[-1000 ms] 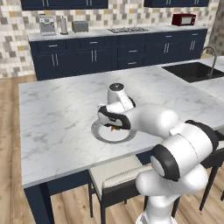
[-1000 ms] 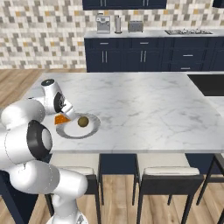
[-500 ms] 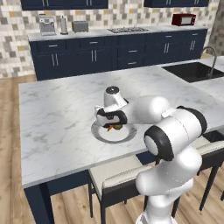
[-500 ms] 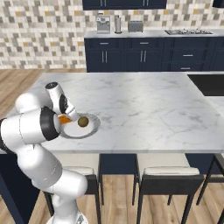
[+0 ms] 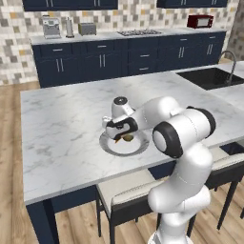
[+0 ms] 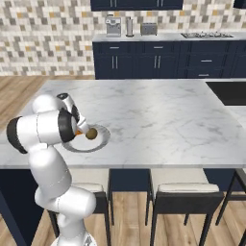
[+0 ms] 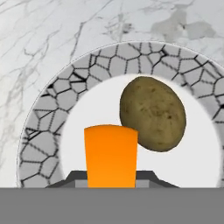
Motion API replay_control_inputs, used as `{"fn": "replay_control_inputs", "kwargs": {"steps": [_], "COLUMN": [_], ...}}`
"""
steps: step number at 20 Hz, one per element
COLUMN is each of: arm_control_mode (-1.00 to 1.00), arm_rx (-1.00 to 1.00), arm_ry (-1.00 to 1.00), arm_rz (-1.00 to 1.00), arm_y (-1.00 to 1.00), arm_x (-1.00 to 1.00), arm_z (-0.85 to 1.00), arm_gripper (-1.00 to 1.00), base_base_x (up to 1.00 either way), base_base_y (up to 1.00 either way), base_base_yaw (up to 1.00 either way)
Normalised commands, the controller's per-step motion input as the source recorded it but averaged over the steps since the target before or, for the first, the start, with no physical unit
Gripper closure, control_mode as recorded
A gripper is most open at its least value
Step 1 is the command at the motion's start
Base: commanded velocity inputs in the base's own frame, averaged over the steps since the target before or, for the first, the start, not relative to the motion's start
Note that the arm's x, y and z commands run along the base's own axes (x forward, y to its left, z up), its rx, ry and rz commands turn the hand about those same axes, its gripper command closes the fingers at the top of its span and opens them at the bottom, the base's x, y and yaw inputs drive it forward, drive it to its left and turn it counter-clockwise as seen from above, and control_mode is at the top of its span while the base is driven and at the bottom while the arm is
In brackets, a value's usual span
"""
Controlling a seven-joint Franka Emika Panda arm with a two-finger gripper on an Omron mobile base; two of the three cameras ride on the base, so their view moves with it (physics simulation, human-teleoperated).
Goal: Take the cheese, fish, and potato from the fridge and place them on the plate on the dining counter to create an appetizer plate.
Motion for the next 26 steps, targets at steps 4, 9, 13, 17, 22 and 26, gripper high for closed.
{"fn": "replay_control_inputs", "kwargs": {"steps": [4, 9, 13, 17, 22, 26], "arm_control_mode": [-1.00, -1.00, -1.00, -1.00, -1.00, -1.00], "arm_rx": [0.00, 0.00, 0.00, 0.00, 0.00, 0.00], "arm_ry": [0.00, 0.00, 0.00, 0.00, 0.00, -0.01], "arm_rz": [0.00, 0.00, 0.00, -0.03, -0.04, 0.00], "arm_y": [0.02, 0.07, 0.06, -0.01, -0.05, -0.01], "arm_x": [0.36, 0.28, 0.15, -0.01, -0.05, -0.37], "arm_z": [-0.28, -0.23, -0.09, 0.01, 0.14, 0.62], "arm_gripper": [1.00, 1.00, -1.00, -1.00, -1.00, -1.00], "base_base_x": [0.00, 0.00, 0.00, 0.00, 0.00, 0.00], "base_base_y": [0.00, 0.00, 0.00, 0.00, 0.00, 0.00], "base_base_yaw": [0.00, 0.00, 0.00, 0.00, 0.00, 0.00]}}
